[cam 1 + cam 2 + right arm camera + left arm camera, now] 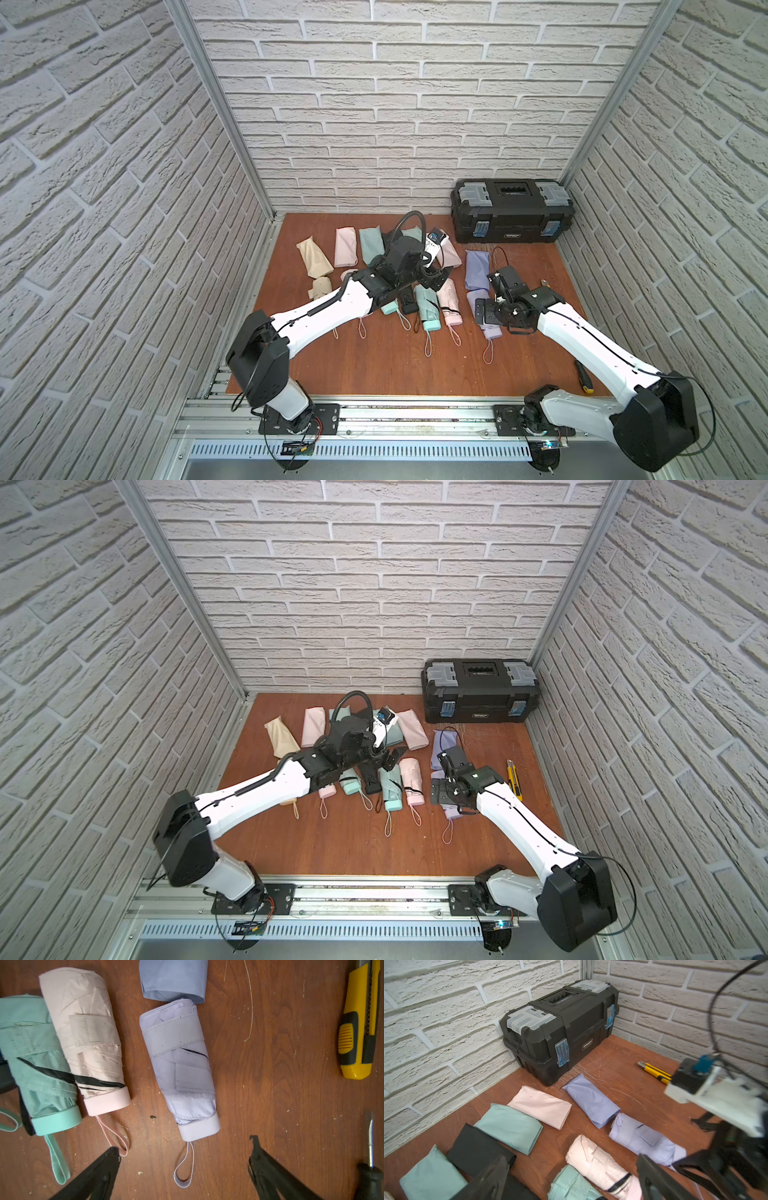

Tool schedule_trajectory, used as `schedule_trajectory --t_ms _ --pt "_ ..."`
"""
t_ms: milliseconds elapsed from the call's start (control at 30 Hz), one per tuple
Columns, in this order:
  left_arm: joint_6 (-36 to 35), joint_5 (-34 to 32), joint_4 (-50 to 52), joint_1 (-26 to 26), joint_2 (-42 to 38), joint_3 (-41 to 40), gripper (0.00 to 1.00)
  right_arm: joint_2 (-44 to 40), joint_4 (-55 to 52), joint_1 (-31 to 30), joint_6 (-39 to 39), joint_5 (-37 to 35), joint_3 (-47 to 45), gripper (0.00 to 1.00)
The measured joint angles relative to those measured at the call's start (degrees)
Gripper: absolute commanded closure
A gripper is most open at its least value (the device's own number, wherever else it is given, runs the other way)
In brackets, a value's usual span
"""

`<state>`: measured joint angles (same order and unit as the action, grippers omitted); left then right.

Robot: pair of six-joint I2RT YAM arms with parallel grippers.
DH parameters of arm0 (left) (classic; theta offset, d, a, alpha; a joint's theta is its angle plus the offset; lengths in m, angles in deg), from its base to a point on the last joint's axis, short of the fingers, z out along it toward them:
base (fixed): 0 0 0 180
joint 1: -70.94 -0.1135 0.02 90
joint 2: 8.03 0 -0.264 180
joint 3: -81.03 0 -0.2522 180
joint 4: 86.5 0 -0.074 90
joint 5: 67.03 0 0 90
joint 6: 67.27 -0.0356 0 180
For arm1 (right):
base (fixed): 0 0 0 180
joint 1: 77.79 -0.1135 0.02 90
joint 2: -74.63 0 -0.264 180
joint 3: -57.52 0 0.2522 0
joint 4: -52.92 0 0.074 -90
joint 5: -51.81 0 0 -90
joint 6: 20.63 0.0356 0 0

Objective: Take umbrellas out of sleeves
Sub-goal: Adjust the umbrella at the center of the board.

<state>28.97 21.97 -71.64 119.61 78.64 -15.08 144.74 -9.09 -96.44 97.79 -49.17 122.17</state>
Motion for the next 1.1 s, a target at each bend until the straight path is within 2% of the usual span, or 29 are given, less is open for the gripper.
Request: schedule_trajectory --t_ms 267,467,833,1100 --pt "2.45 4.94 5.53 -0.02 -11.13 -7.93 0.02 12.11 5.81 3.48 -3.67 4.79 0.15 0.02" --pt "3.02 7.19 5.97 -0.74 -12.31 -11.28 0.02 19.85 10.1 4.11 -4.52 6.25 0.98 0.04" --pt "3.45 8.37 5.81 -1.29 -14.8 -11.47 0.02 21.9 12.48 4.57 -0.9 9.46 1.95 0.09" --pt "3.43 7.96 5.81 -1.7 -15.1 -11.5 0.02 18.47 13.57 4.13 2.73 13.73 1.57 0.08"
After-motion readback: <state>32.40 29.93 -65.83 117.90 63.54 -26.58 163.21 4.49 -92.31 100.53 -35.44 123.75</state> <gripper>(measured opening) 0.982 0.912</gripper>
